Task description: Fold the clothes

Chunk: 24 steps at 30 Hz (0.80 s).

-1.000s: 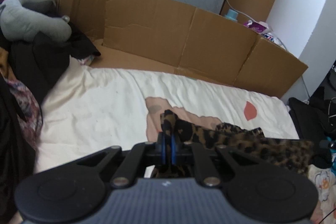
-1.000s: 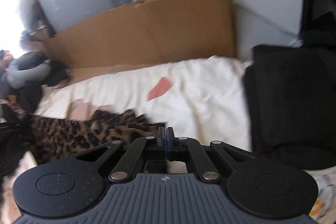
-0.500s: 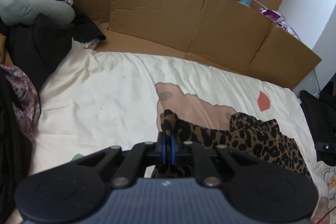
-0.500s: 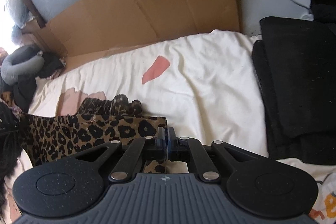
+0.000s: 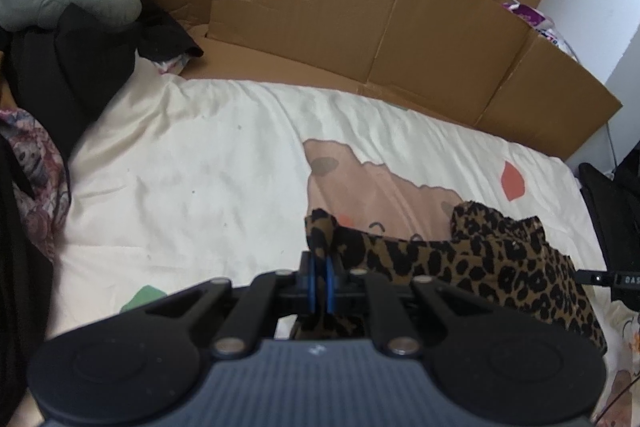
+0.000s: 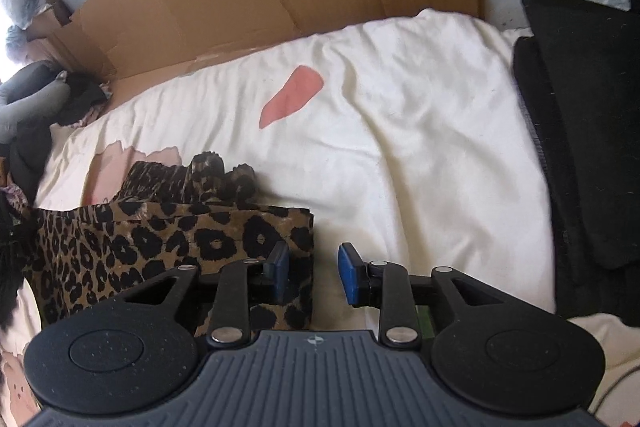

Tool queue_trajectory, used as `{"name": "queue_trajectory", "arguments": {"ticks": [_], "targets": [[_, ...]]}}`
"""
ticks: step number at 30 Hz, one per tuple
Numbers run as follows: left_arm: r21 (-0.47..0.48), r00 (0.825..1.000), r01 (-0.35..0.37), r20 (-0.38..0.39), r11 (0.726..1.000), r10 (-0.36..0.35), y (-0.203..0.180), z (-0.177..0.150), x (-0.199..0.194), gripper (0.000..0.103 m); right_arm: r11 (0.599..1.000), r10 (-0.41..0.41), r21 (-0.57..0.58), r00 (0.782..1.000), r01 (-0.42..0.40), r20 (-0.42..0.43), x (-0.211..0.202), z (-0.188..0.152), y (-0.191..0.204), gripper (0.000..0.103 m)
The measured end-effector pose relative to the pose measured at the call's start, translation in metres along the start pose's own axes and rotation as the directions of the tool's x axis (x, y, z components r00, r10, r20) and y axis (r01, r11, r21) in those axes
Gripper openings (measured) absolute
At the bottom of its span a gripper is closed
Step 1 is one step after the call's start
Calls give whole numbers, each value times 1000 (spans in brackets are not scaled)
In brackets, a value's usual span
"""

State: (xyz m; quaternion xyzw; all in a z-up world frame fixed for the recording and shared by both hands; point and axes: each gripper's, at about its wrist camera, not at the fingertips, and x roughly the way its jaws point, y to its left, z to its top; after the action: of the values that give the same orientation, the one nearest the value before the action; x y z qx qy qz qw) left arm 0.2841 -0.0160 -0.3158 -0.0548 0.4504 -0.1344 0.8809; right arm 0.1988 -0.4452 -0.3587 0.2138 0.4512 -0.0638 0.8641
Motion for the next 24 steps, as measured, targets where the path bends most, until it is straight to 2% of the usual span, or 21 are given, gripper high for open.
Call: {"name": "queue_trajectory", "arguments": {"ticks": [10,13,20,24], "targets": [[-7,1000,7,-31,1000,-7,6,-2,14,6,998,-2,-69,999,-1,-37,31,6,10,31],[-8,999,10,-39,1000,-10,7,-2,18,6,997,3,-81,999,-7,-47,38,7,11,34],[-6,999,9,-49,1000,-9,8,-4,21,6,993,12,-114,999,-16,-40,44,8,13,34],[-4,999,4,-50,1000,-5,7,-5,21,6,990,21,-140,999,-27,-49,44,9,19,16]]}}
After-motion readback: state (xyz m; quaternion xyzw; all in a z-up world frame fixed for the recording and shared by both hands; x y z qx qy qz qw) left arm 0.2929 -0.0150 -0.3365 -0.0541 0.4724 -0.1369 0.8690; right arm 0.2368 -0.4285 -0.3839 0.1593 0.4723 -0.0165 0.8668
